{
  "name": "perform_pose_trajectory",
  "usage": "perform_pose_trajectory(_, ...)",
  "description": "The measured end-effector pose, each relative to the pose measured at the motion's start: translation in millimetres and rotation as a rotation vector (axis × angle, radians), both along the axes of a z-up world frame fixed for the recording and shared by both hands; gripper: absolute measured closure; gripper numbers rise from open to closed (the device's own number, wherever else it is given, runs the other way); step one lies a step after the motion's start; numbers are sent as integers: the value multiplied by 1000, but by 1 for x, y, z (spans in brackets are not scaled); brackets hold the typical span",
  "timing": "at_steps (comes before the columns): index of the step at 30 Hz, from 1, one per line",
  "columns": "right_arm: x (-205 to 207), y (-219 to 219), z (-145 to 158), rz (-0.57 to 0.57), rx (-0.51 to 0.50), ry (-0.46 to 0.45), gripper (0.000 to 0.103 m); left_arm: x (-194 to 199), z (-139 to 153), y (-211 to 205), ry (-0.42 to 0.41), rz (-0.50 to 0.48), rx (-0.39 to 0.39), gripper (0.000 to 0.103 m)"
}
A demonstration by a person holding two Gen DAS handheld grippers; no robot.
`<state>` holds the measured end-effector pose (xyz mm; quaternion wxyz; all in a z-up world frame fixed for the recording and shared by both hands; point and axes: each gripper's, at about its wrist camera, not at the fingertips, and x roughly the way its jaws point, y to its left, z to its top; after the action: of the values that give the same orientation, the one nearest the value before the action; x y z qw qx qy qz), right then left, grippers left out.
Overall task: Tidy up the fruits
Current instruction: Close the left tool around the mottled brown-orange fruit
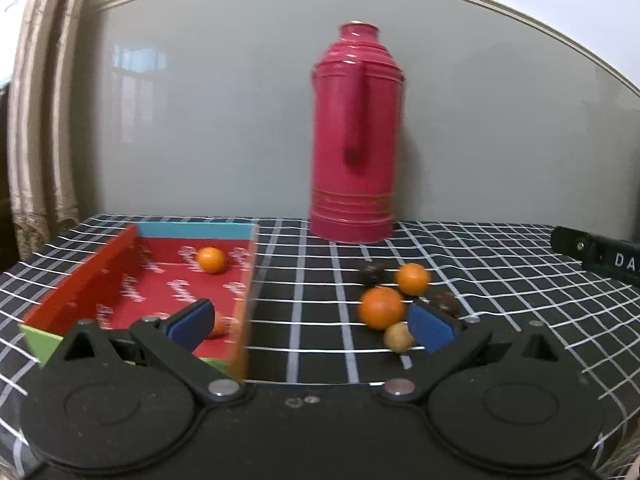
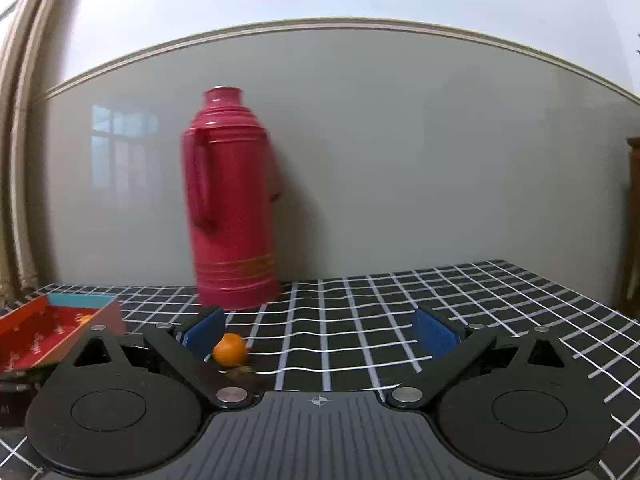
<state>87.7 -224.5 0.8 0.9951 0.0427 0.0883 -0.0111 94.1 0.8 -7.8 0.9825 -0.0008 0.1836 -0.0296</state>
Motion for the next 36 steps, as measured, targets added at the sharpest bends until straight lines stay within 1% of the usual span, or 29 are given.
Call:
perform_pose_trajectory(4, -3, -15, 1, -20, -8, 1, 4, 4, -6, -21, 32, -54, -13, 8)
perform_pose_trajectory(7, -8, -25, -1, -32, -17, 2, 4, 9, -11, -41, 54, -81, -2, 9)
perform_pose_trajectory(12, -13, -45, -2, -64, -18, 7, 3, 20, -23, -71, 116, -128, -3, 15)
perform_pose_trajectory(16, -14, -62, -2, -94, -2, 16, 3, 27, -29, -88, 137, -138, 9, 18)
perform_pose_trajectory(18, -11, -68, -2, -104, 4, 21, 3, 32, -32, -93, 151, -136, 12, 23)
perform_pose_trajectory(20, -11, -74, -2, -111, 5, 26, 3, 36, -34, -95, 161, -122, 11, 30)
perform_pose_trajectory(22, -9, -77, -1, -115, 10, 29, 3, 41, -36, -96, 176, -126, -3, 35)
perform_pose_trajectory(25, -8, -82, -1, -116, 15, 31, 3, 45, -39, -100, 190, -129, 8, 37)
perform_pose_trajectory(27, -7, -84, -1, -115, 18, 32, 3, 47, -41, -102, 203, -125, 23, 42)
perform_pose_trajectory(28, -6, -84, -1, -114, 20, 32, 3, 50, -43, -103, 212, -124, 26, 51)
perform_pose_trajectory(29, -6, -85, -1, -113, 20, 32, 3, 52, -44, -105, 220, -123, 28, 63)
perform_pose_trajectory(30, -6, -85, 0, -113, 20, 31, 3, 53, -44, -104, 221, -120, 30, 68)
perform_pose_trajectory(31, -7, -86, 0, -113, 20, 30, 3, 53, -44, -105, 215, -113, 37, 76)
perform_pose_trajectory(33, -7, -88, 0, -115, 22, 31, 3, 54, -44, -101, 212, -112, 18, 76)
perform_pose_trajectory(36, -7, -90, 0, -118, 33, 32, 3, 51, -41, -99, 189, -110, 18, 76)
